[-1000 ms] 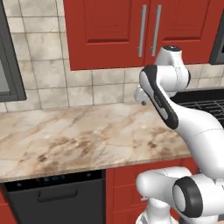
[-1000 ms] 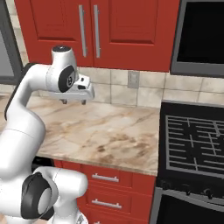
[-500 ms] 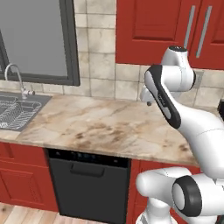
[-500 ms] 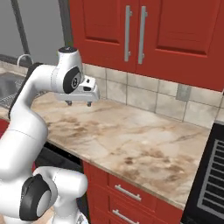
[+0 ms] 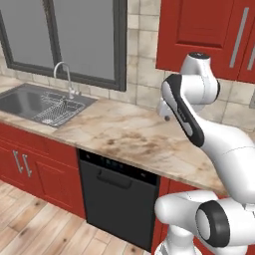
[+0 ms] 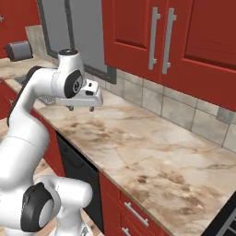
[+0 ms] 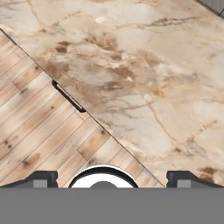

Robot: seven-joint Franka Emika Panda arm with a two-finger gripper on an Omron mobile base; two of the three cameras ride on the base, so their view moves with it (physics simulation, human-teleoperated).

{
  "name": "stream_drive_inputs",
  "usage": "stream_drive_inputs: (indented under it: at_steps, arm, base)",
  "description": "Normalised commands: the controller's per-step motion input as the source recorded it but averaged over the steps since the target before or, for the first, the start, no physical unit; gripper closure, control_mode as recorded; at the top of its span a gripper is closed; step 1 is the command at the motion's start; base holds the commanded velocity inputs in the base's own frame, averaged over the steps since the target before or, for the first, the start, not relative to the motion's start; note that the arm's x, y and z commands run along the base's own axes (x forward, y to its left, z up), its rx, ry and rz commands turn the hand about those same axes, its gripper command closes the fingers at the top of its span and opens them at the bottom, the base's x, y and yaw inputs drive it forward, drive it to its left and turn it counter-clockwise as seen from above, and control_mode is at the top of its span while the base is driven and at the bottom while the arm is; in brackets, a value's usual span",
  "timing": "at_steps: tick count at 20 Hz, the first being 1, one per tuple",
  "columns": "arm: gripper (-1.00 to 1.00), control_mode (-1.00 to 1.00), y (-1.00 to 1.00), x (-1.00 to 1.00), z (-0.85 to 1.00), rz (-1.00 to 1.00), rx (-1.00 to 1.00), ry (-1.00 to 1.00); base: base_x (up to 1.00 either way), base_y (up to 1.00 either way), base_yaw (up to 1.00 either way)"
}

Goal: Open the dishwasher door and pull out the top rack.

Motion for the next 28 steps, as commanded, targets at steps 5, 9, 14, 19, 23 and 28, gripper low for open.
stream_drive_inputs:
  at_steps: [5,9,14,19,23,28]
  arm:
    - [-1.0,1.0,0.0,0.0,0.0,0.0,0.0,0.0]
    - [-1.0,1.0,0.0,0.0,0.0,0.0,0.0,0.0]
    - [-1.0,1.0,0.0,0.0,0.0,0.0,0.0,0.0]
    - [-1.0,1.0,0.0,0.0,0.0,0.0,0.0,0.0]
    - [-1.0,1.0,0.0,0.0,0.0,0.0,0.0,0.0]
    - [-1.0,-1.0,0.32,0.0,-0.33,0.03,-0.04,0.0]
  base:
    - [0.09,-0.58,0.33]
    - [0.22,-0.51,0.26]
    - [0.28,-0.4,0.19]
    - [0.47,-0.39,0.16]
    - [0.39,-0.29,0.15]
    - [0.01,0.0,0.0]
